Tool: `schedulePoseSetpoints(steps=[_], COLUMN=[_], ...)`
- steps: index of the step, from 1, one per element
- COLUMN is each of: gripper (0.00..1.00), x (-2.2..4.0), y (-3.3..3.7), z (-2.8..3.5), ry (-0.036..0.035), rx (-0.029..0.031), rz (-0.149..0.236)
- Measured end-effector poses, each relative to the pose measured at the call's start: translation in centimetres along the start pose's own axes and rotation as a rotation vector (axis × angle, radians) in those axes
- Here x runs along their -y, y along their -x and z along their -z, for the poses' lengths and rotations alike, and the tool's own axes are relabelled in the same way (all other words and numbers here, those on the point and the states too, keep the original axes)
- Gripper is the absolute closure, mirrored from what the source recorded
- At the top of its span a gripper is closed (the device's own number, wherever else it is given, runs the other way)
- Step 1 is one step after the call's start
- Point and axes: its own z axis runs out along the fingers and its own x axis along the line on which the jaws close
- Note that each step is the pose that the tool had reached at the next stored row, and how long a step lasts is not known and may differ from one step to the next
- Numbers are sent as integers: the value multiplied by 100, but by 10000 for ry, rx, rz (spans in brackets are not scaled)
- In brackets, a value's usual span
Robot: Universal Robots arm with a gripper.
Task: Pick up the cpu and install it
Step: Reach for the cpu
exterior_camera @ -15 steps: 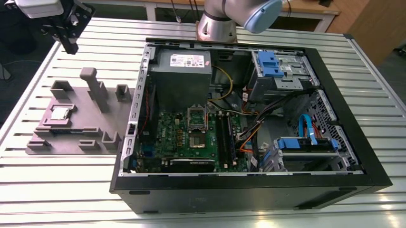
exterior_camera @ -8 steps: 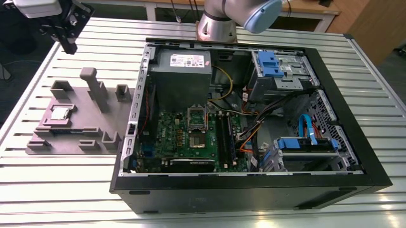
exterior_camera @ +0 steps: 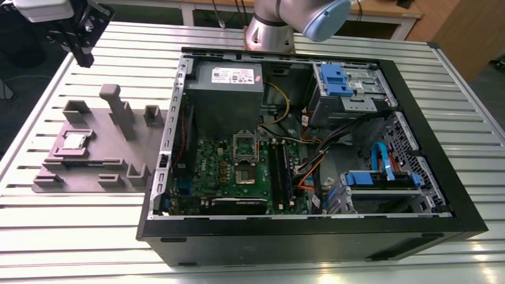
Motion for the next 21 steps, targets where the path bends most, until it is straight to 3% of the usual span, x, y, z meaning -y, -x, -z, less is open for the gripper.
schedulePoseSetpoints(steps=[21], gripper=[90], x=[7], y=[-86], z=[-2], ry=[-1], rx=[-1], rz=[0])
